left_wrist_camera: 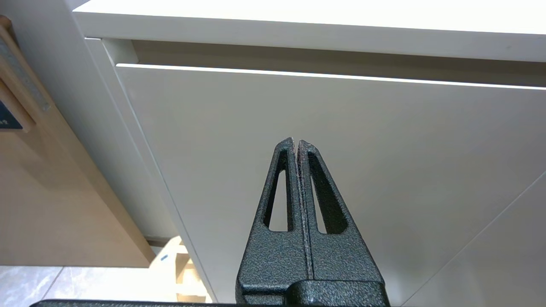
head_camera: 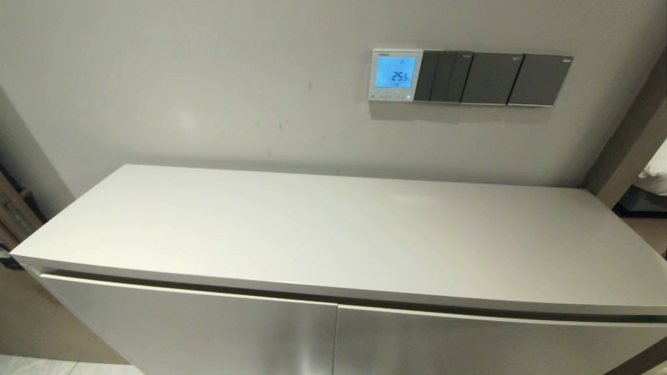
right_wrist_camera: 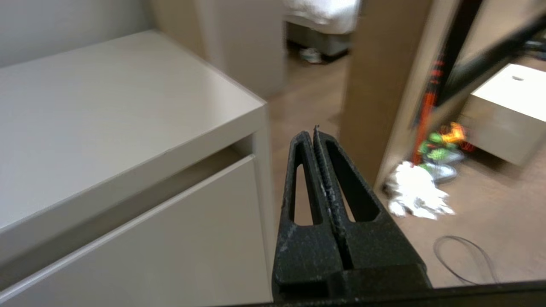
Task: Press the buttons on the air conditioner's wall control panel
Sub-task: Turn off the central air conditioner
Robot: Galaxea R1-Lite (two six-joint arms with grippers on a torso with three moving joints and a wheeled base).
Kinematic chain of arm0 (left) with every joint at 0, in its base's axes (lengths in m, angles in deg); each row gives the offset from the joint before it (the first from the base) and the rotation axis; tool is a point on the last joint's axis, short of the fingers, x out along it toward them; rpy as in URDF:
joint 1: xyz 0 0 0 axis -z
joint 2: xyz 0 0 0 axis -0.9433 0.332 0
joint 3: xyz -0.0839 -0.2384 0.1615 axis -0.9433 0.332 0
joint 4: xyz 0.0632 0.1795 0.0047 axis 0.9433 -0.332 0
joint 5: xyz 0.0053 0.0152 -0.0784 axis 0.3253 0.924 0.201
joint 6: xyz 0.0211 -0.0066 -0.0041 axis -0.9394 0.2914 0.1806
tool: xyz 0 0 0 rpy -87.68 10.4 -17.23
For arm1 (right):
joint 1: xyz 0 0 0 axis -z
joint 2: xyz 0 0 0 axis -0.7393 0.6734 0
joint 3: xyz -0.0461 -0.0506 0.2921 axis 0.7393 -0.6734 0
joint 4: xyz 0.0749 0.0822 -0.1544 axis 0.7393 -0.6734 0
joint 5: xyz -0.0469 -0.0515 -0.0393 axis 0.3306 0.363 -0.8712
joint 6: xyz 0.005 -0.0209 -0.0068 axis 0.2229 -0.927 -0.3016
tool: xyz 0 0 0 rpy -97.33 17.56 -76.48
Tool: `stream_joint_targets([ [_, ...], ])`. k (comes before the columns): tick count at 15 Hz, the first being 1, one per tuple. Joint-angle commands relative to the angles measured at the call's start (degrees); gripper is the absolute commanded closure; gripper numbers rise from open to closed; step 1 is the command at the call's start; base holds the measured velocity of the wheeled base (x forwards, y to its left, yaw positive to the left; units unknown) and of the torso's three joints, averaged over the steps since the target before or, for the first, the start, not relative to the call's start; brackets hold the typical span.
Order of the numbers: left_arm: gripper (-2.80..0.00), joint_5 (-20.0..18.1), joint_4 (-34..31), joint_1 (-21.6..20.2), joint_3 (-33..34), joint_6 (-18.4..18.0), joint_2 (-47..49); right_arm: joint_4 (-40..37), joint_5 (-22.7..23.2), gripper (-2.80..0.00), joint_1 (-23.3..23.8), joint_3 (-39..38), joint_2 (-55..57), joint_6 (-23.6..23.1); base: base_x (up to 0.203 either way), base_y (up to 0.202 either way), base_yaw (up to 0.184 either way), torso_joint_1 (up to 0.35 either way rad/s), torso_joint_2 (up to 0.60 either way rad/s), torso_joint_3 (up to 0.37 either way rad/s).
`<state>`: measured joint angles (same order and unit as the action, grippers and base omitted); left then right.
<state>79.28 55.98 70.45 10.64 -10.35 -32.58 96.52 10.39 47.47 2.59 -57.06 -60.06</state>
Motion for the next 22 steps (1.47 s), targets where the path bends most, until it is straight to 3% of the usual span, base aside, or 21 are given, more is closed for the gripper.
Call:
stream_joint_targets([
  [1, 0.0, 0.01, 0.01, -0.02, 0.0, 0.0, 0.03, -0.15, 6.63, 0.0, 0.35, -1.83, -5.18, -0.04, 0.0, 0.0, 0.0, 0.0, 0.0, 0.0],
  [4, 0.0, 0.01, 0.02, -0.02, 0.0, 0.0, 0.08, -4.14, 20.0, 0.0, 0.21, -1.95, -11.11, 0.06, 0.0, 0.0, 0.0, 0.0, 0.0, 0.0],
  [7, 0.0, 0.01, -0.04, -0.02, 0.0, 0.0, 0.0, -17.19, 38.83, 0.0, 0.06, -1.73, -19.41, 0.12, 0.0, 0.0, 0.0, 0.0, 0.0, 0.0],
  [8, 0.0, 0.01, -0.04, -0.02, 0.0, 0.0, 0.0, -21.01, 41.98, 0.0, 0.04, -1.77, -19.79, 0.63, 0.0, 0.0, 0.0, 0.0, 0.0, 0.0],
  [16, 0.0, 0.01, -0.04, -0.02, 0.0, 0.0, 0.09, -22.31, 41.7, 0.0, -0.06, -1.7, -19.58, 6.74, 0.0, 0.0, 0.0, 0.0, 0.0, 0.0],
  [22, 0.0, 0.01, -0.04, -0.02, 0.0, 0.0, 0.08, -22.47, 41.57, 0.0, 0.03, -1.85, -19.51, 2.55, 0.0, 0.0, 0.0, 0.0, 0.0, 0.0],
])
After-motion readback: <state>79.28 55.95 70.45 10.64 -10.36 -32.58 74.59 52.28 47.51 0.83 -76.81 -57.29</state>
